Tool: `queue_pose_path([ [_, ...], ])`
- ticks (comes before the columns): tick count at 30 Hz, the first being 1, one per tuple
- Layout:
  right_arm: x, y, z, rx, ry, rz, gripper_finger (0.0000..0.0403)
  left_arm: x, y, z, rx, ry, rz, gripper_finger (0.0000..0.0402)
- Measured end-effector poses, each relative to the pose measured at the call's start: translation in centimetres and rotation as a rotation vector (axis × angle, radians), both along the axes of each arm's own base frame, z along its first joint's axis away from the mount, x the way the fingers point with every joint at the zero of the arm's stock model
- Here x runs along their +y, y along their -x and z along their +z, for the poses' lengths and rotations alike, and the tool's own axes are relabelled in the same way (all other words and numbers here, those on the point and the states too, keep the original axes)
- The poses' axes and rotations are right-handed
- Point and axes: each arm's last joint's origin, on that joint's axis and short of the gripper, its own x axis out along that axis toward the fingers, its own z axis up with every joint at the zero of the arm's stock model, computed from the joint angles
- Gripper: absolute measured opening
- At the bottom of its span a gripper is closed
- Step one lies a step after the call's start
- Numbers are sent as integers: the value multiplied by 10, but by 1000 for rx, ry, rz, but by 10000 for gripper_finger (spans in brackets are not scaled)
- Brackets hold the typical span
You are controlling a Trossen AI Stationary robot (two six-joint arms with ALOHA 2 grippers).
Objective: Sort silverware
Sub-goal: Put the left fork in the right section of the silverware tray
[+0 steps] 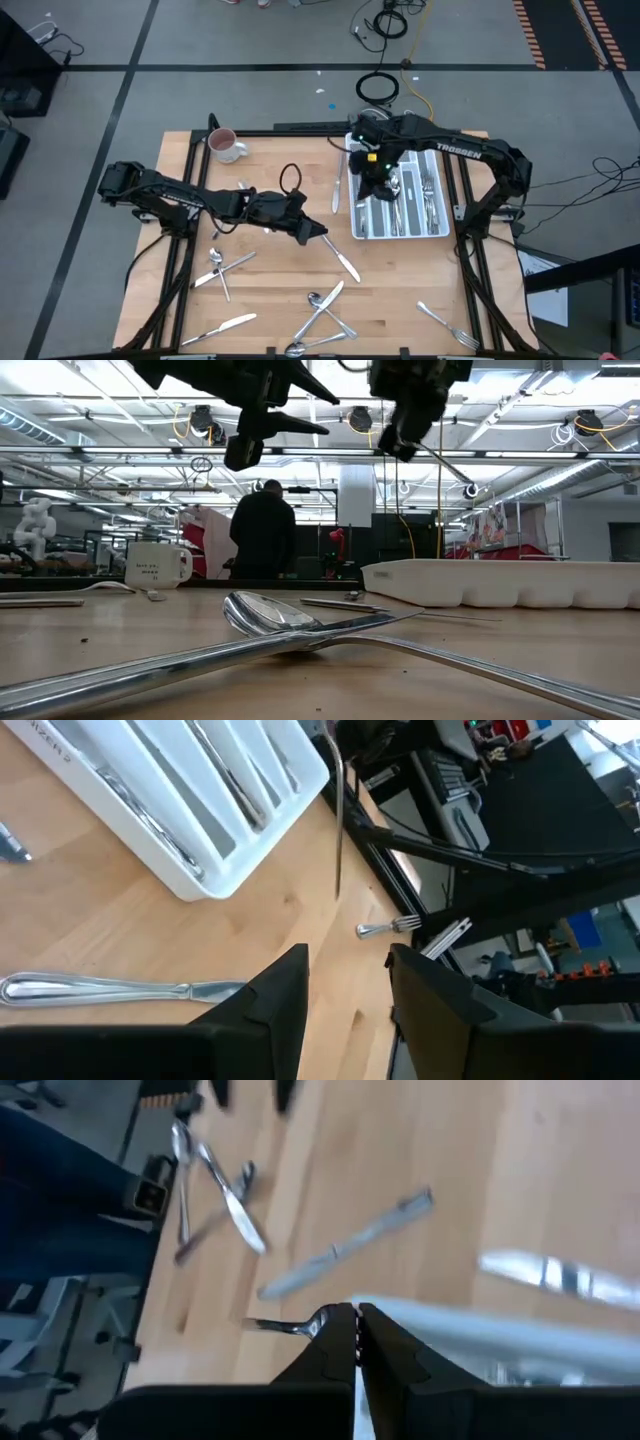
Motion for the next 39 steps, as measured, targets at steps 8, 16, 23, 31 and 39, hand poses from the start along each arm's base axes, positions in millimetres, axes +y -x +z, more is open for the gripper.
queue_pose_path([
  [8, -32, 32, -4, 130, -49, -72, 0, 1, 3, -6, 62, -14, -3, 147],
  [16, -66, 67, -4, 179, -74, -136, 0, 0, 3, -7, 75, -13, -3, 147],
  [23, -90, 97, -5, 239, -79, -219, 0, 0, 3, -7, 74, -18, -5, 147],
  [31, -115, 128, -6, 309, -45, -368, 0, 1, 3, -7, 74, -22, 1, 147],
  [39, -131, 151, -8, 474, 69, -490, 0, 2, 3, -7, 71, -55, 28, 147],
])
